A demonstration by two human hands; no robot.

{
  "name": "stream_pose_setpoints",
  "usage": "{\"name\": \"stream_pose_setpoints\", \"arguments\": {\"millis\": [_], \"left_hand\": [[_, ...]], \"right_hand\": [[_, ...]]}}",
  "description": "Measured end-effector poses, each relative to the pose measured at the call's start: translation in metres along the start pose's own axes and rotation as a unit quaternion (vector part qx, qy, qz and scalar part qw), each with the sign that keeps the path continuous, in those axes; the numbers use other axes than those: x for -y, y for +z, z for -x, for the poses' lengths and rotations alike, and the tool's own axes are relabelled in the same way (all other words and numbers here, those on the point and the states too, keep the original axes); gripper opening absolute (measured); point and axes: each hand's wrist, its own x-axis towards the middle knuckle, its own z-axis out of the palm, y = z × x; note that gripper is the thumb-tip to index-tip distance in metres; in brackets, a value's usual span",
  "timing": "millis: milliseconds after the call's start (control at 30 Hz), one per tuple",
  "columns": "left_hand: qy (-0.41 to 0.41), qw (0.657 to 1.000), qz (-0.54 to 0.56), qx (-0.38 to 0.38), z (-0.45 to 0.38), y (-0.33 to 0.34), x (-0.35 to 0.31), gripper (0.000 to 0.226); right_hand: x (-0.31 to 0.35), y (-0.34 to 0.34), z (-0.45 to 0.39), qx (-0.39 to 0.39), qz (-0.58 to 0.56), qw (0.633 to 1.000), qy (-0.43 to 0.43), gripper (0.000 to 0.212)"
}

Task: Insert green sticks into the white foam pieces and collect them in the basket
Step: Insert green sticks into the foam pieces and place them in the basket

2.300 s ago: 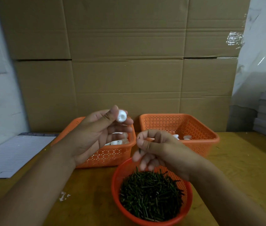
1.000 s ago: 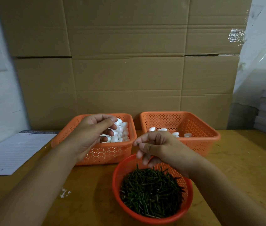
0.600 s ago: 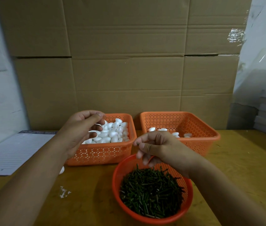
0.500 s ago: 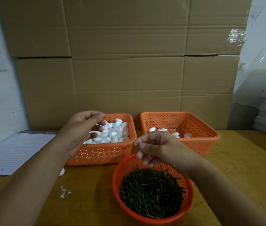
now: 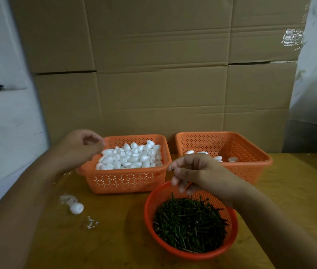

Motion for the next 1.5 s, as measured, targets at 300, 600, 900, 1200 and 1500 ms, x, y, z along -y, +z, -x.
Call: {"name": "stream_pose_setpoints", "arguments": {"millis": [300,600,900,1200,1500], "left_hand": [[-0.081,0.894,-0.374,0.233,0.031,-0.037,0.022,0.016],[-0.098,0.87,-0.375,0.306,0.046,-0.003,0.075,0.044],[0.0,0.938,-0.224,0.263,0.038,-0.002,0.072,0.03],[0.147,0.956,0.141,0.213,0.034,0.025,-0.023,0.038],[0.144,0.934,0.282,0.163,0.039,0.067,-0.053,0.041]], "right_hand": [[0.003,0.001,0.001,0.009,0.003,1.0,-0.016,0.013],[0.004,0.0,0.002,0.01,0.001,1.0,-0.02,0.013],[0.001,-0.001,0.0,0.011,0.007,1.0,-0.017,0.012],[-0.001,-0.001,0.001,0.013,0.006,1.0,-0.005,0.013],[-0.003,-0.001,0.0,0.016,0.008,1.0,0.0,0.013]]}}
